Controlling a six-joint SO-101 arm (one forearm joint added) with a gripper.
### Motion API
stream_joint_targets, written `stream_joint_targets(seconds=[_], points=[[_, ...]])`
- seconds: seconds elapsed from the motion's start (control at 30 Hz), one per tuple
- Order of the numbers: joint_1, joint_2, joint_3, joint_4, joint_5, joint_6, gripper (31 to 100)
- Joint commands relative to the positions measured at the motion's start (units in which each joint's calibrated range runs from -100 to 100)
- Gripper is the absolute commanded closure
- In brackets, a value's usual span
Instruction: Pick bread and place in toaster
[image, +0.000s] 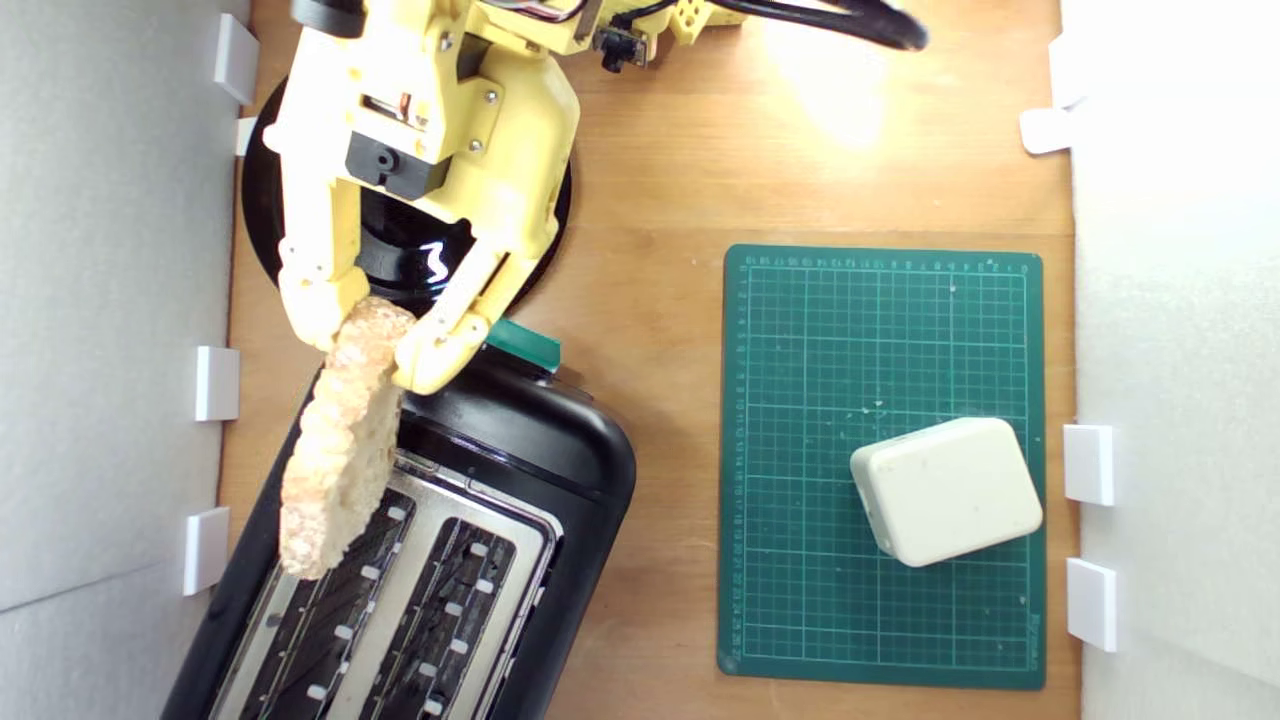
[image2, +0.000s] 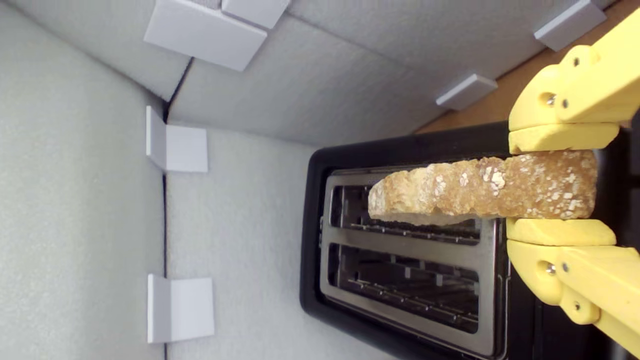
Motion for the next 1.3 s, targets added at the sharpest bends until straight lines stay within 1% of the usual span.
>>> stream_joint_targets(seconds=[0.0, 0.13, 0.63, 0.73, 0.97, 1.27], points=[[-0.14, 0.14, -3.81, 0.82, -2.32, -0.36, 77.1], [-0.14, 1.22, -3.81, 0.82, -5.90, -1.93, 77.1], [-0.14, 3.97, -3.90, 0.73, -5.98, -2.30, 77.1], [-0.22, 4.05, -3.90, 0.73, -7.18, -3.40, 77.1], [-0.22, 4.22, -3.90, 0.82, -8.46, -3.40, 77.1], [-0.22, 7.96, -3.90, 0.82, -9.06, -3.45, 77.1]])
